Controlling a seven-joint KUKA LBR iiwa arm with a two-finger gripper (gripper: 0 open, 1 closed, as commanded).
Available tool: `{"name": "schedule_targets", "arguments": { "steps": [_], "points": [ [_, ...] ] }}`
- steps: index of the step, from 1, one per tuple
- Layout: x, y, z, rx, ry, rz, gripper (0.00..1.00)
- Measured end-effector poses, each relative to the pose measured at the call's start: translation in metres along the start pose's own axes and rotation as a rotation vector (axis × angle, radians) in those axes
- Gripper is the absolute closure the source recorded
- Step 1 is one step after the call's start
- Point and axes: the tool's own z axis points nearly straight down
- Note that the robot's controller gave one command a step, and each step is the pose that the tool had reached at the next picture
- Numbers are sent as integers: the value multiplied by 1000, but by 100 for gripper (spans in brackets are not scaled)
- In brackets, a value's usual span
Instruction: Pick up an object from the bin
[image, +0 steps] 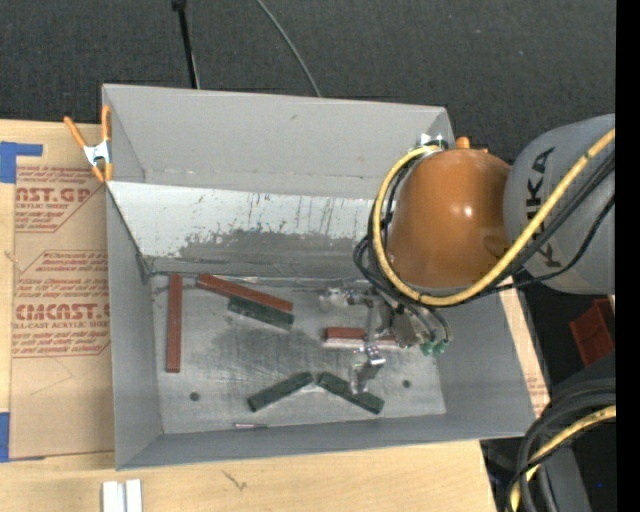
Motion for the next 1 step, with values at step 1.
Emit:
{"name": "schedule_targets", "arguments": {
  "steps": [1],
  "points": [
    [4, 3, 69, 0, -4, -71, 0]
  ]
}}
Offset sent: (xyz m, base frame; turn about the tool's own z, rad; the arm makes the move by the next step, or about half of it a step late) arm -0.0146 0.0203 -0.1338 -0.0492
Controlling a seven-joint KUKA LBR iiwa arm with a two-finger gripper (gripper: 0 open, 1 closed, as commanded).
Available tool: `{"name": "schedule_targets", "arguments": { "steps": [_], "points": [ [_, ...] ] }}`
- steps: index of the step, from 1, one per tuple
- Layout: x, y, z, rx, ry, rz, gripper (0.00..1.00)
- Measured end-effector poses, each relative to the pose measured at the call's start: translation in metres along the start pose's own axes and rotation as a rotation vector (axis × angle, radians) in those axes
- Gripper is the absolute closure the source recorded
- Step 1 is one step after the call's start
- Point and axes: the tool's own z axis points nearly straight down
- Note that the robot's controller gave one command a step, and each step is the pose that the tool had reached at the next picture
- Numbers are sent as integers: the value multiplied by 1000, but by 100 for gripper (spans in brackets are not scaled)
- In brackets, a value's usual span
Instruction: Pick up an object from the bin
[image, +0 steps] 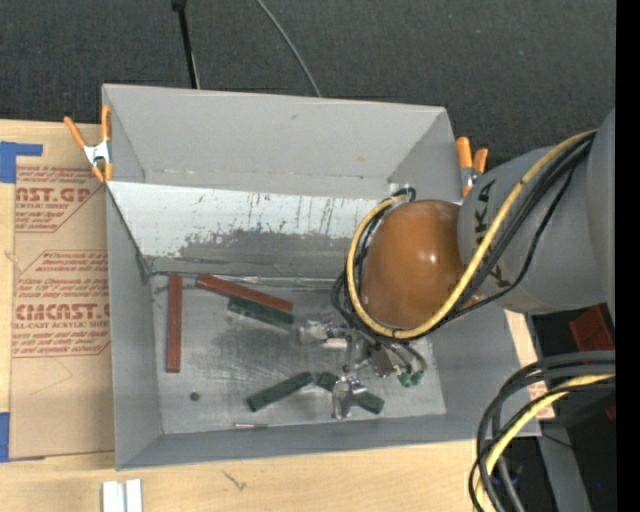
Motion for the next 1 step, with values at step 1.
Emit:
{"name": "schedule_targets", "arguments": {
  "steps": [1],
  "points": [
    [5, 15, 56, 0, 5, 22, 100]
  ]
}}
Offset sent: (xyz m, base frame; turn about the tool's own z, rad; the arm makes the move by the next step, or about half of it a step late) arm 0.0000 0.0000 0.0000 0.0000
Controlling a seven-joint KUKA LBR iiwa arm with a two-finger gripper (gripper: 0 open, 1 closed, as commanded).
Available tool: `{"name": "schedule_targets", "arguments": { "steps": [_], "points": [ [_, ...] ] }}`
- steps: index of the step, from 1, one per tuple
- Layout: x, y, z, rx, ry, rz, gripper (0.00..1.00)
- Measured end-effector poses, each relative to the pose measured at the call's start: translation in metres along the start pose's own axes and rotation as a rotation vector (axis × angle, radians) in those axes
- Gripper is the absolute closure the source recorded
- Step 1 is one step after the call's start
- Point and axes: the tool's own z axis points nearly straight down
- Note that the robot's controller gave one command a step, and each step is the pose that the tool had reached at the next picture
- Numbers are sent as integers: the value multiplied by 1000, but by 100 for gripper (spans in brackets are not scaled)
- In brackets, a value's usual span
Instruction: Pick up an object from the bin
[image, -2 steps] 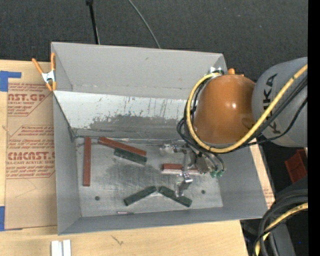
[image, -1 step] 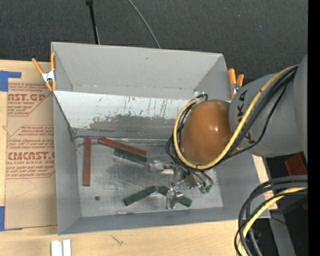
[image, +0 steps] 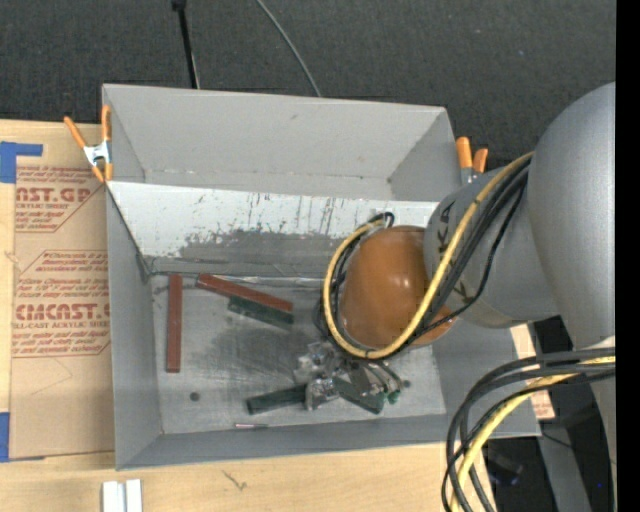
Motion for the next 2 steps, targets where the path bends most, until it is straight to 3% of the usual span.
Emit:
{"name": "schedule_targets", "arguments": {
  "steps": [1, 2],
  "points": [
    [0, 0, 0, 0, 0, 0, 100],
    [-8, -4, -158, 0, -1, -59, 100]
  ]
}}
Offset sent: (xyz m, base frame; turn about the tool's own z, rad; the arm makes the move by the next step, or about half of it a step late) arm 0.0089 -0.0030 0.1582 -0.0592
